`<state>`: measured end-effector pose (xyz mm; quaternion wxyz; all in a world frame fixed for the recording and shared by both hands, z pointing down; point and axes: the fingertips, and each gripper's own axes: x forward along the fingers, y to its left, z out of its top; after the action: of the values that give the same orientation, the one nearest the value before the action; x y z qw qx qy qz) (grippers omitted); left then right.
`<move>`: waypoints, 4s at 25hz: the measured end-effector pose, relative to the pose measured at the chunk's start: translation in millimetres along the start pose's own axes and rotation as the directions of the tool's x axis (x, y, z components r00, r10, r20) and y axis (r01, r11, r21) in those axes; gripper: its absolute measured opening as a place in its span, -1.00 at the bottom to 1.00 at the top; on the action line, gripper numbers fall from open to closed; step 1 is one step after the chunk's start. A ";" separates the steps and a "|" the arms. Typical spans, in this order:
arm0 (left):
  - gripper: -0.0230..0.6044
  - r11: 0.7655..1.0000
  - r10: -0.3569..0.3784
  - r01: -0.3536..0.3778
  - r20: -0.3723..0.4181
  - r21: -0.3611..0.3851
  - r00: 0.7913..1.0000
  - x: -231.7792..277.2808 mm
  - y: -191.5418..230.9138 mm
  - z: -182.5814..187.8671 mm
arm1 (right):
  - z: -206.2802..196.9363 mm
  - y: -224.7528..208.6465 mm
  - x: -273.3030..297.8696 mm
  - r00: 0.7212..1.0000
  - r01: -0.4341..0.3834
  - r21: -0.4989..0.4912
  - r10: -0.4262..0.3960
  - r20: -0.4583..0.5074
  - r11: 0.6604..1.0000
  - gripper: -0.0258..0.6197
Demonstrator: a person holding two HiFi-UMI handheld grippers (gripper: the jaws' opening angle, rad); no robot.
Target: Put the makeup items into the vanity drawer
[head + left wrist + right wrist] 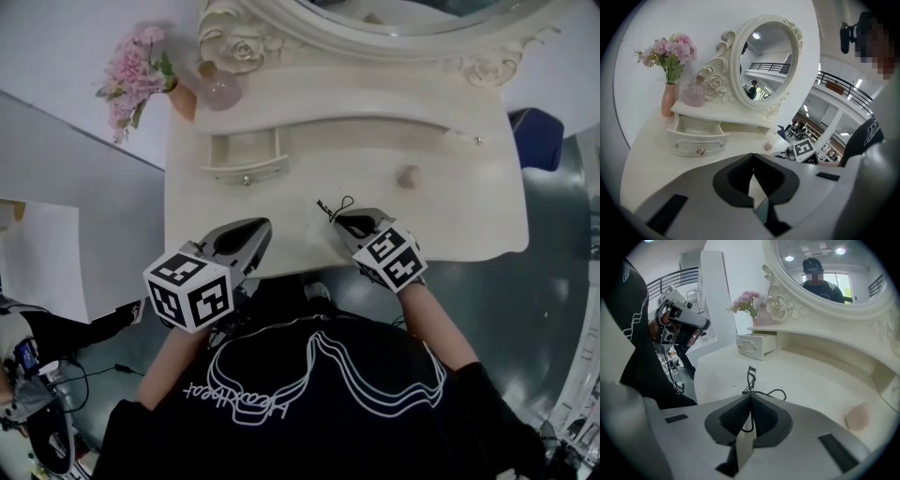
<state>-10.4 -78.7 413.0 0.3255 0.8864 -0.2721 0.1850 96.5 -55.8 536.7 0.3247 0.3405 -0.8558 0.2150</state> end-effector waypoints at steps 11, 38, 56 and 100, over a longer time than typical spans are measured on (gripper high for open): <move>-0.92 1.000 0.019 -0.019 0.055 0.012 0.998 -10.6 -14.1 8.0 | 37.9 -4.1 -34.5 0.995 0.016 -0.034 -0.013 0.096 0.999 -0.87; -0.92 0.999 0.016 -0.013 0.108 -0.032 0.994 -44.2 76.8 67.1 | 194.0 4.9 6.3 0.986 0.015 -0.156 0.011 0.167 0.988 -0.87; -0.92 0.997 0.045 -0.039 0.104 -0.063 0.994 -51.5 131.4 71.0 | 206.5 25.9 85.9 0.986 -0.161 -0.217 0.165 0.002 0.963 -0.87; -0.92 0.996 0.066 -0.060 0.096 -0.072 0.993 -61.4 163.1 64.6 | 205.5 21.5 110.4 0.977 -0.189 -0.317 0.147 -0.154 0.929 -0.49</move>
<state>-147.0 -204.6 413.2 0.3362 0.8736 -0.3218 0.1419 -64.7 -211.2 467.9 0.4116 0.1924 -0.8831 0.1172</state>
